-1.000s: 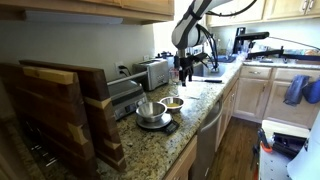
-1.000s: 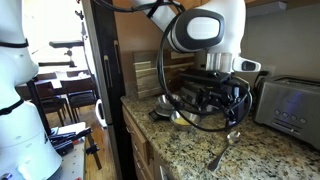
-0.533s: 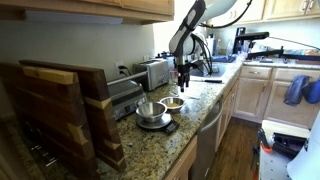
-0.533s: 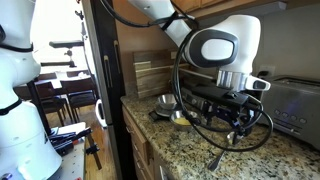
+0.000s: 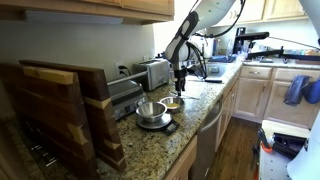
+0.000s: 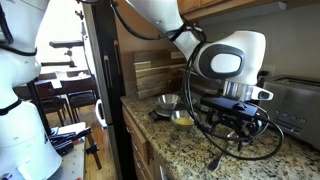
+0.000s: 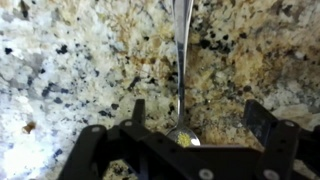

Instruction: Pick up the spoon and scoop some of the contents from the silver bowl and put it in the other silver bowl.

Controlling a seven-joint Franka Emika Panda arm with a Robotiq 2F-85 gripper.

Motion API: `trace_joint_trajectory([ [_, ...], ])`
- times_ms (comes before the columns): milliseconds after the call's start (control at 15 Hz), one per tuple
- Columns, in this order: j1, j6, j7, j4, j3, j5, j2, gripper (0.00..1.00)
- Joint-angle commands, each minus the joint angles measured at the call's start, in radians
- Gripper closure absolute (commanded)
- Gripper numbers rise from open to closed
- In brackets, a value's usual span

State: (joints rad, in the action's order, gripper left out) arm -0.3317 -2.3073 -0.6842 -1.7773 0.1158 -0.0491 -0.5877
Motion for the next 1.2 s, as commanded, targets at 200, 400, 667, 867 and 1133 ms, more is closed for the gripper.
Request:
trace_joint_trajectory([
  [200,-0.034,0.027,-0.051,0.084,-0.033,0.012,-0.065,0.0],
  [400,-0.039,0.028,-0.067,0.095,-0.038,0.009,-0.075,0.33],
  [667,-0.049,0.03,-0.083,0.1,-0.039,0.004,-0.075,0.61],
  [867,-0.06,0.036,-0.092,0.098,-0.043,-0.004,-0.072,0.8],
  [1133,-0.069,0.051,-0.109,0.083,-0.053,-0.011,-0.064,0.95],
])
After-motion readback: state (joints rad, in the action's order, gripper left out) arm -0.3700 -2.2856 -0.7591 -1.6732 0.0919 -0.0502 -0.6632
